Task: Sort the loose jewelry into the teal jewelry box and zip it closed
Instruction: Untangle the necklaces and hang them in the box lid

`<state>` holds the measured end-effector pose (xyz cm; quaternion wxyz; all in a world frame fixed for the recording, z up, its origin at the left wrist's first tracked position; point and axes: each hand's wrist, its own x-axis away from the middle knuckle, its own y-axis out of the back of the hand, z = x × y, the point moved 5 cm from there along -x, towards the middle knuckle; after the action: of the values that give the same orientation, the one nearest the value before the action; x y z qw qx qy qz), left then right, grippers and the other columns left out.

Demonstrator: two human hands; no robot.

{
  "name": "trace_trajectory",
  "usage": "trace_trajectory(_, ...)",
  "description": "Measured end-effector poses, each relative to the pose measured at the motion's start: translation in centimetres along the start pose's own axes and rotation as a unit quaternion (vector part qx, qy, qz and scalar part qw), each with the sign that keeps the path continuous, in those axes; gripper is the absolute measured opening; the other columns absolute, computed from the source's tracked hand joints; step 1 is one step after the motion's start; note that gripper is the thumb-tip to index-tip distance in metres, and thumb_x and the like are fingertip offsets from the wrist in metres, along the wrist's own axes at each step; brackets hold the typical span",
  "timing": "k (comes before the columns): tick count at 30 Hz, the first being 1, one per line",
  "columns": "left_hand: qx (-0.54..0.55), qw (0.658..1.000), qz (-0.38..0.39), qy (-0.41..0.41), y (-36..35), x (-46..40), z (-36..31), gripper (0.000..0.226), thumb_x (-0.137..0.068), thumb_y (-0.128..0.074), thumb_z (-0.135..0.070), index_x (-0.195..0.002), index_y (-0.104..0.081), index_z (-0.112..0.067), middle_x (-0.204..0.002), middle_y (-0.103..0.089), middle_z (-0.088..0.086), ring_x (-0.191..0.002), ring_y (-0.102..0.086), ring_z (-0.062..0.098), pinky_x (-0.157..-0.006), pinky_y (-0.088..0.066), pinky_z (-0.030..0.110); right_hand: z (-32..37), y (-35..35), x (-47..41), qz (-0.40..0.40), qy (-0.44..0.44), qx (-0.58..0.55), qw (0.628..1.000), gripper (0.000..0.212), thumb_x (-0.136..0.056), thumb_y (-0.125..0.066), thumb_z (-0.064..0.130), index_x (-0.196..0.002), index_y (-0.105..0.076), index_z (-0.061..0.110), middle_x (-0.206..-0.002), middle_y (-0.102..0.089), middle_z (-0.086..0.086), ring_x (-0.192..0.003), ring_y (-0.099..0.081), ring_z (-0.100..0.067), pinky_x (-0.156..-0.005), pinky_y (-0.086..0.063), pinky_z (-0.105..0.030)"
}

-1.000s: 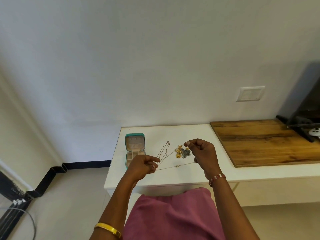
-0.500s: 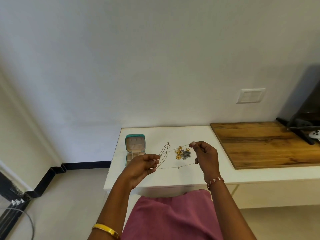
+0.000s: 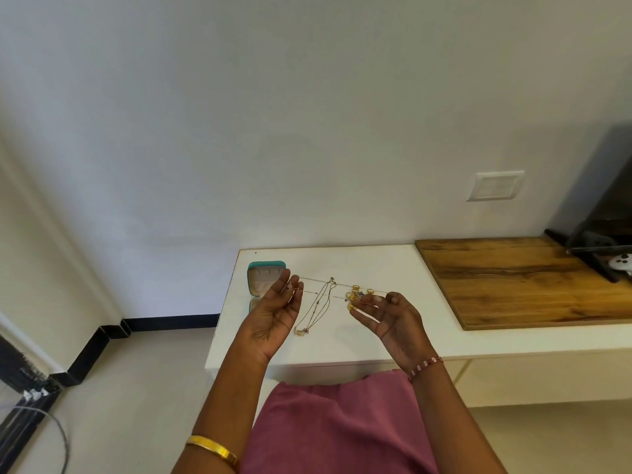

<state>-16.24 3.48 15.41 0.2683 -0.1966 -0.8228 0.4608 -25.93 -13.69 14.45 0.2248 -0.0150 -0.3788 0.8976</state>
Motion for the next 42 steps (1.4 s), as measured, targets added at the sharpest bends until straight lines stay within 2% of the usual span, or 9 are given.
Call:
trace_trajectory(3, -0.021, 1.0, -0.019, 0.006, -0.2, 0.5, 0.3, 0.054, -0.038, -0.083, 0.014, -0.089, -0.07, 0.0, -0.092, -0.068, 0.017, -0.074, -0.071, 0.022, -0.062, -0.059, 0.029, -0.3, 0.1, -0.1, -0.011, -0.005, -0.043, 0.999, 0.035, -0.088, -0.039, -0.012, -0.063, -0.048, 0.01, -0.072, -0.064, -0.021, -0.08, -0.067, -0.04, -0.075, -0.056, -0.049)
trace_trajectory(5, -0.064, 0.997, -0.051, 0.003, -0.1, 0.9, 0.6, 0.025, -0.073, -0.06, 0.012, -0.094, -0.064, -0.002, -0.096, -0.064, 0.016, -0.078, -0.069, 0.023, -0.066, -0.057, 0.027, -0.2, 0.4, -0.2, -0.045, 0.012, -0.031, 0.998, 0.029, -0.092, -0.037, -0.008, -0.069, -0.042, 0.009, -0.063, -0.062, -0.016, -0.069, -0.068, -0.034, -0.066, -0.059, -0.044)
trace_trajectory(7, -0.155, 0.985, -0.069, -0.01, -0.1, 1.4, 0.7, 0.02, -0.085, -0.048, 0.01, -0.094, -0.06, -0.003, -0.094, -0.063, 0.014, -0.084, -0.064, 0.024, -0.065, -0.057, 0.025, 0.3, 0.8, -0.3, -0.083, 0.046, 0.017, 0.995, 0.025, -0.096, -0.036, -0.002, -0.074, -0.038, 0.01, -0.056, -0.056, -0.011, -0.056, -0.066, -0.026, -0.056, -0.058, -0.038)
trace_trajectory(10, -0.376, 0.923, -0.068, -0.05, -0.4, 1.8, 0.8, 0.02, -0.085, -0.051, 0.008, -0.099, -0.06, -0.003, -0.089, -0.066, 0.009, -0.079, -0.067, 0.016, -0.062, -0.057, 0.017, 1.2, 0.8, -0.2, -0.12, 0.091, 0.097, 0.984, 0.025, -0.097, -0.035, 0.003, -0.075, -0.036, 0.014, -0.06, -0.046, -0.008, -0.042, -0.055, -0.015, -0.046, -0.053, -0.03)
trace_trajectory(13, -0.484, 0.871, -0.061, -0.066, -0.8, 1.6, 1.2, 0.021, -0.084, -0.056, 0.006, -0.103, -0.063, 0.0, -0.095, -0.067, 0.012, -0.074, -0.068, 0.012, -0.064, -0.056, 0.016, 1.9, 0.6, -0.1, -0.143, 0.112, 0.174, 0.968, 0.026, -0.097, -0.033, 0.001, -0.076, -0.036, 0.017, -0.061, -0.041, -0.006, -0.036, -0.042, -0.01, -0.039, -0.043, -0.022)
trace_trajectory(27, -0.634, 0.762, -0.051, -0.121, -0.9, 1.1, 1.3, 0.023, -0.087, -0.05, 0.007, -0.104, -0.064, 0.004, -0.087, -0.063, 0.011, -0.068, -0.061, 0.009, -0.054, -0.05, 0.007, 2.0, 0.0, -0.4, -0.156, 0.117, 0.28, 0.94, 0.034, -0.09, -0.024, -0.01, -0.073, -0.033, 0.018, -0.066, -0.035, -0.002, -0.047, -0.029, -0.008, -0.035, -0.024, -0.014)
trace_trajectory(30, -0.632, 0.766, -0.045, -0.11, -0.8, 1.0, 1.4, 0.023, -0.087, -0.051, 0.007, -0.104, -0.065, 0.002, -0.088, -0.064, 0.01, -0.07, -0.062, 0.01, -0.058, -0.052, 0.01, 1.9, -0.1, -0.4, -0.152, 0.12, 0.331, 0.923, 0.033, -0.09, -0.025, -0.01, -0.072, -0.034, 0.017, -0.066, -0.036, -0.004, -0.051, -0.027, -0.013, -0.033, -0.027, -0.015)
trace_trajectory(36, -0.542, 0.832, -0.063, -0.103, 0.4, 1.5, -0.3, 0.02, -0.086, -0.054, 0.004, -0.099, -0.064, -0.007, -0.084, -0.066, 0.005, -0.075, -0.066, 0.013, -0.06, -0.053, 0.012, 1.9, 2.9, -0.1, -0.195, 0.047, 0.336, 0.92, 0.028, -0.089, -0.032, -0.009, -0.075, -0.04, 0.014, -0.059, -0.046, -0.01, -0.046, -0.034, -0.015, -0.041, -0.033, -0.023)
trace_trajectory(42, -0.547, 0.828, -0.056, -0.11, 0.2, 1.4, -0.3, 0.02, -0.088, -0.051, 0.004, -0.094, -0.063, -0.01, -0.08, -0.065, 0.003, -0.073, -0.064, 0.014, -0.057, -0.052, 0.011, 0.3, 4.3, 0.0, -0.189, -0.033, 0.301, 0.934, 0.018, -0.088, -0.046, -0.005, -0.077, -0.047, 0.009, -0.06, -0.052, -0.013, -0.036, -0.034, -0.012, -0.044, -0.037, -0.024)
